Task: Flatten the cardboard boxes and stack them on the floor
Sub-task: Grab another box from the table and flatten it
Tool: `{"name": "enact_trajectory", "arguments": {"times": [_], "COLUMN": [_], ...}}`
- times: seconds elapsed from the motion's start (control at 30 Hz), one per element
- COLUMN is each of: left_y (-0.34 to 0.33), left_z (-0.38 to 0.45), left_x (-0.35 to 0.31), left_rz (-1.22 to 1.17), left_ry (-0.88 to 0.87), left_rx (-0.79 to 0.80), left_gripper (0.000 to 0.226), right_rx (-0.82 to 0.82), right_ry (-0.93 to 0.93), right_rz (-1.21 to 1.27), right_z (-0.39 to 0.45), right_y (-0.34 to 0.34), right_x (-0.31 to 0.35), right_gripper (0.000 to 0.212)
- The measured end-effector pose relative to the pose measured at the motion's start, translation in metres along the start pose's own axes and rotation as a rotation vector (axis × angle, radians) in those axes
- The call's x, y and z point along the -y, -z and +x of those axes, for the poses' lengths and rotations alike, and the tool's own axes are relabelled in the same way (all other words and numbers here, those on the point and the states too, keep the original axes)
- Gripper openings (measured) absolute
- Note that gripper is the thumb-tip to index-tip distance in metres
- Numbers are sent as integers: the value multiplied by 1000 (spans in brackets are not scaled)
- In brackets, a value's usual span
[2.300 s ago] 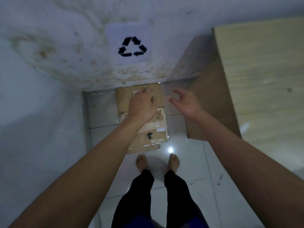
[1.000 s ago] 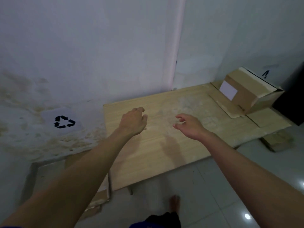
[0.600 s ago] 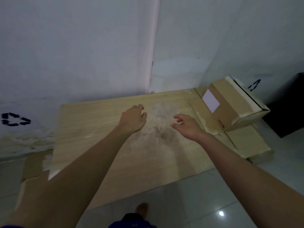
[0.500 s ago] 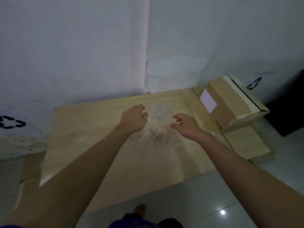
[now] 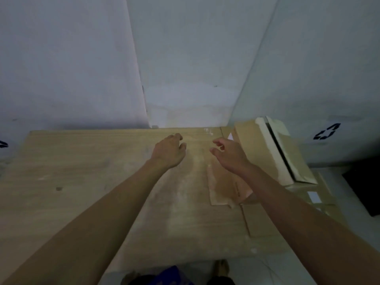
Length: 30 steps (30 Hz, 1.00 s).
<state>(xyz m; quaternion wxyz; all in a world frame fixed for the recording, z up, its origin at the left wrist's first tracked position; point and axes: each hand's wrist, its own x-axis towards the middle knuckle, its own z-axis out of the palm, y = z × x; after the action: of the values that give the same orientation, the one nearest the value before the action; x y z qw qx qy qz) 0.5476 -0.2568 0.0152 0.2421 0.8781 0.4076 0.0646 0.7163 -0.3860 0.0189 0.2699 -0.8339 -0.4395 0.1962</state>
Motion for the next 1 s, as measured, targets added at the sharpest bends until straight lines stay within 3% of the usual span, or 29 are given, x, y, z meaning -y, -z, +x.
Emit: {"name": "enact_trajectory", "arguments": {"times": [0.2, 0.33, 0.43, 0.53, 0.63, 0.7, 1.0], "left_y": [-58, -97, -124, -150, -170, -178, -172], "left_z": [22, 35, 42, 45, 46, 44, 27], "left_x": [-112, -174, -210, -233, -238, -240, -234], "left_rz": [-78, -107, -136, -147, -203, -262, -358], "left_ry": [87, 101, 147, 217, 311, 360, 457], "left_rx": [39, 88, 168, 256, 265, 259, 103], "left_gripper": [42, 45, 55, 69, 71, 77, 85], "right_rx": [-171, -271, -242, -112, -10, 27, -73], "right_ry": [92, -33, -202, -393, -511, -517, -378], "right_rz": [-122, -218, -249, -195, -24, 86, 53], "right_z": [27, 31, 25, 23, 19, 15, 6], "right_y": [86, 123, 137, 138, 130, 126, 125], "right_x": [-87, -148, -191, -229, -257, -269, -259], "right_gripper": [26, 29, 55, 91, 122, 132, 120]}}
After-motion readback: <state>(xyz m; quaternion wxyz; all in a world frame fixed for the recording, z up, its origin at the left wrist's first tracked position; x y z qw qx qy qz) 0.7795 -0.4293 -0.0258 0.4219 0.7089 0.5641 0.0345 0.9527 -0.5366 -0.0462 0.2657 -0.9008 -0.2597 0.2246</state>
